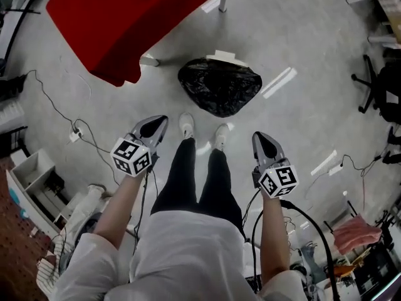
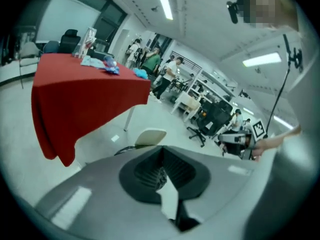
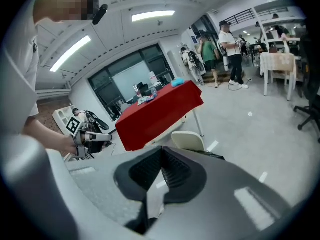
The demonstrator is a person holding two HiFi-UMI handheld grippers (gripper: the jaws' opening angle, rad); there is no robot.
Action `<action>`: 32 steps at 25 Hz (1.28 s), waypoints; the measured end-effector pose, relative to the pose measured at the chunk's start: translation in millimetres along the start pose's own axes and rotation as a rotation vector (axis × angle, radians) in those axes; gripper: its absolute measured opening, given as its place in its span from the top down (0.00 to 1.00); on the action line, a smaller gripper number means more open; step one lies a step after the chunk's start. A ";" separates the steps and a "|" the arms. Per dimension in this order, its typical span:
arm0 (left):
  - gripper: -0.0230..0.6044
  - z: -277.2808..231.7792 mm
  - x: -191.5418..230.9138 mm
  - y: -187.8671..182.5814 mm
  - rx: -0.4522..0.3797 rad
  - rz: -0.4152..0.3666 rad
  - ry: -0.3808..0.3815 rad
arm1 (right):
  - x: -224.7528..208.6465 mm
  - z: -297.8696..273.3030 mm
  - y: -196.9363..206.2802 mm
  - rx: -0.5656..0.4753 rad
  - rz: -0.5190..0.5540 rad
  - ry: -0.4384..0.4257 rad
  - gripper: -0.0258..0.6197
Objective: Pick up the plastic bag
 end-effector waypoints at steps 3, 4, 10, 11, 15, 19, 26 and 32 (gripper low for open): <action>0.95 -30.1 37.3 38.1 0.051 0.032 -0.021 | -27.1 -27.3 35.9 0.040 -0.026 0.013 0.90; 0.94 -39.1 48.6 51.6 0.071 0.039 -0.028 | -36.4 -35.3 48.3 0.055 -0.035 0.019 0.89; 0.88 -99.7 123.3 136.8 0.171 0.090 -0.065 | -99.0 -86.2 126.3 0.115 -0.096 0.054 0.89; 0.88 -108.8 135.7 152.7 0.187 0.102 -0.076 | -109.6 -92.5 140.4 0.124 -0.109 0.062 0.89; 0.86 -141.7 193.6 217.2 0.222 0.220 -0.133 | -148.4 -117.3 202.0 0.169 -0.146 0.091 0.88; 0.80 -170.1 252.5 274.4 0.102 0.575 -0.182 | -186.1 -140.9 259.8 0.177 -0.216 0.129 0.85; 0.72 -207.1 304.8 334.5 -0.115 0.995 -0.260 | -247.8 -163.2 309.7 0.088 -0.446 0.221 0.74; 0.52 -252.5 302.7 358.7 -0.247 1.276 -0.128 | -290.5 -178.0 333.4 -0.086 -0.731 0.227 0.46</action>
Point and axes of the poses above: the fingertips, and each gripper's own axes: z backward along the fingers, x to its left, y out of its underside, the point moved 6 cm from there along z, backward along the fingers, and after that the axes turned 12 degrees about -x, right-handed, at the moved point
